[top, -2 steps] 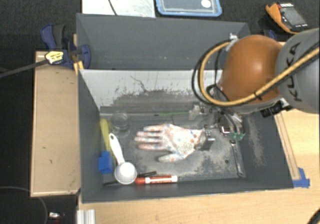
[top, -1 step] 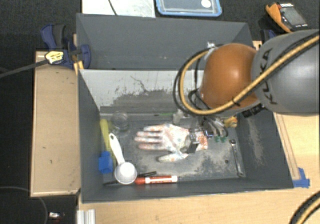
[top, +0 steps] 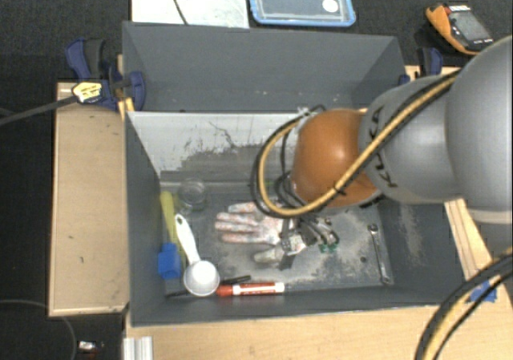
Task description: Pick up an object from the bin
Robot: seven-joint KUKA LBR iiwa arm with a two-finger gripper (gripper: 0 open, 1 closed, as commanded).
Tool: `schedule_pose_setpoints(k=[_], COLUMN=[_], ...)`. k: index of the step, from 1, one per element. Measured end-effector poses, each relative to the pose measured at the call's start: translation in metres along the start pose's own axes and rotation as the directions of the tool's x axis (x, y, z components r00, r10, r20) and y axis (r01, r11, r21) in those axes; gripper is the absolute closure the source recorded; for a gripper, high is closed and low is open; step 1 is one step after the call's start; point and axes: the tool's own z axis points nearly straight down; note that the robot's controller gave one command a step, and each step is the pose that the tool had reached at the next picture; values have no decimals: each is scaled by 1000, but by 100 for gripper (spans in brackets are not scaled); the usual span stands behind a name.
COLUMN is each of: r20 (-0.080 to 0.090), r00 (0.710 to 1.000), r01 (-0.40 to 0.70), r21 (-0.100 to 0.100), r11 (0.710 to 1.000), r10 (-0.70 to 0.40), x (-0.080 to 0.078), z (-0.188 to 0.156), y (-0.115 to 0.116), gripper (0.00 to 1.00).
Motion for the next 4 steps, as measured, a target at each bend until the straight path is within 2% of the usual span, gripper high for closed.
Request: schedule_pose_setpoints(k=[1, 2, 3, 4], r20=[8, 0, 6, 6], r00=[987, 990, 991, 991], r01=[-161, -144, -136, -136], r21=[-3, -2, -7, -7], r11=[987, 990, 991, 991], r10=[161, 144, 137, 136], x=[-24, -21, 29, 29], z=[-34, -85, -202, -202], y=[81, 42, 36, 36], gripper=[0, 0, 100, 100])
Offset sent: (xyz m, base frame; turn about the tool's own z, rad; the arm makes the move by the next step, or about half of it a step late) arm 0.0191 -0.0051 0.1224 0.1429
